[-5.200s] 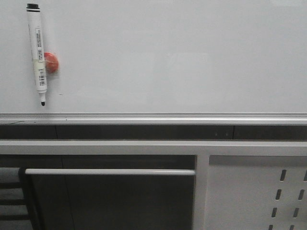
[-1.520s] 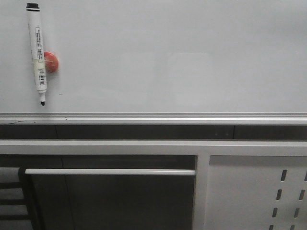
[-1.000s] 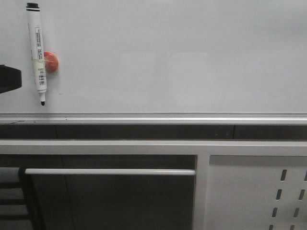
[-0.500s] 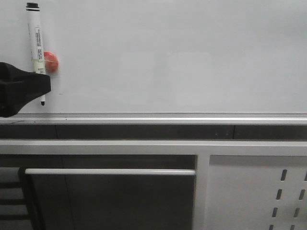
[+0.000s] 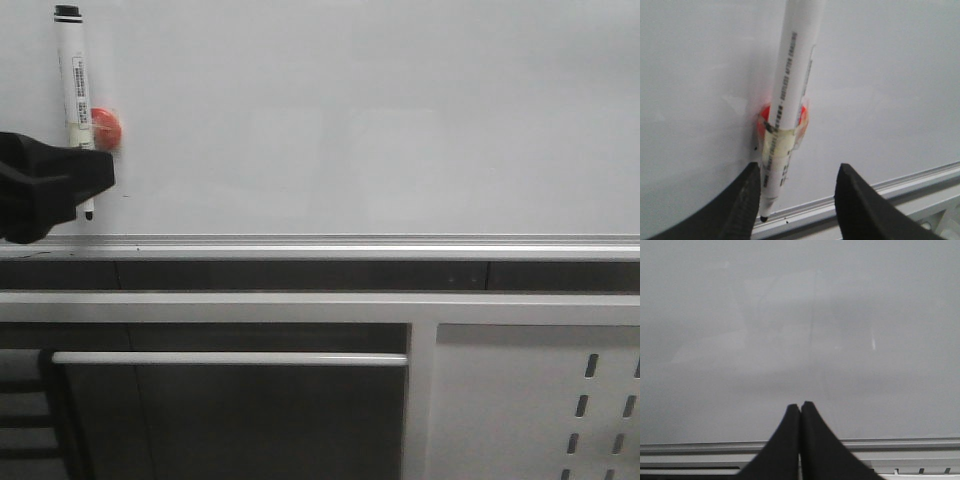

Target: Write number 1 on whiteboard

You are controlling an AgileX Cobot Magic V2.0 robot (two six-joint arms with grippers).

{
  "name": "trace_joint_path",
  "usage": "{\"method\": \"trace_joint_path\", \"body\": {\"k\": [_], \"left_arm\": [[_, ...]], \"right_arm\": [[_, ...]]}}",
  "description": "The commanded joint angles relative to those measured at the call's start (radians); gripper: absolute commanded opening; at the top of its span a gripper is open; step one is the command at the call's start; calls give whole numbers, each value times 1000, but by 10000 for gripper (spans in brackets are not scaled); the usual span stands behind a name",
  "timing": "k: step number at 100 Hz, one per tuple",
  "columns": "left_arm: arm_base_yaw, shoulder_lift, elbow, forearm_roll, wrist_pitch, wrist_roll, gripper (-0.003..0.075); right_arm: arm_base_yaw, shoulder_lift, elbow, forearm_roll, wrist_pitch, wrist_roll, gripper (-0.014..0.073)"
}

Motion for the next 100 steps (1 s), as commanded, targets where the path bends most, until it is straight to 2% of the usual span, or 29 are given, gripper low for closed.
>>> {"method": "trace_joint_path", "body": {"k": [1, 14, 35, 100], "left_arm": [[-10, 17, -23, -6, -122, -9, 307], [-10, 65, -23, -22, -208, -9, 307], [-10, 99, -23, -40, -269, -9, 307], [-10, 99, -53, -50, -269, -9, 306]], "right_arm": [[-5, 15, -36, 4, -72, -8, -71], [-5, 15, -36, 4, -72, -8, -71], [-5, 15, -36, 4, -72, -8, -71], [-5, 15, -36, 4, -78, -8, -71]]}}
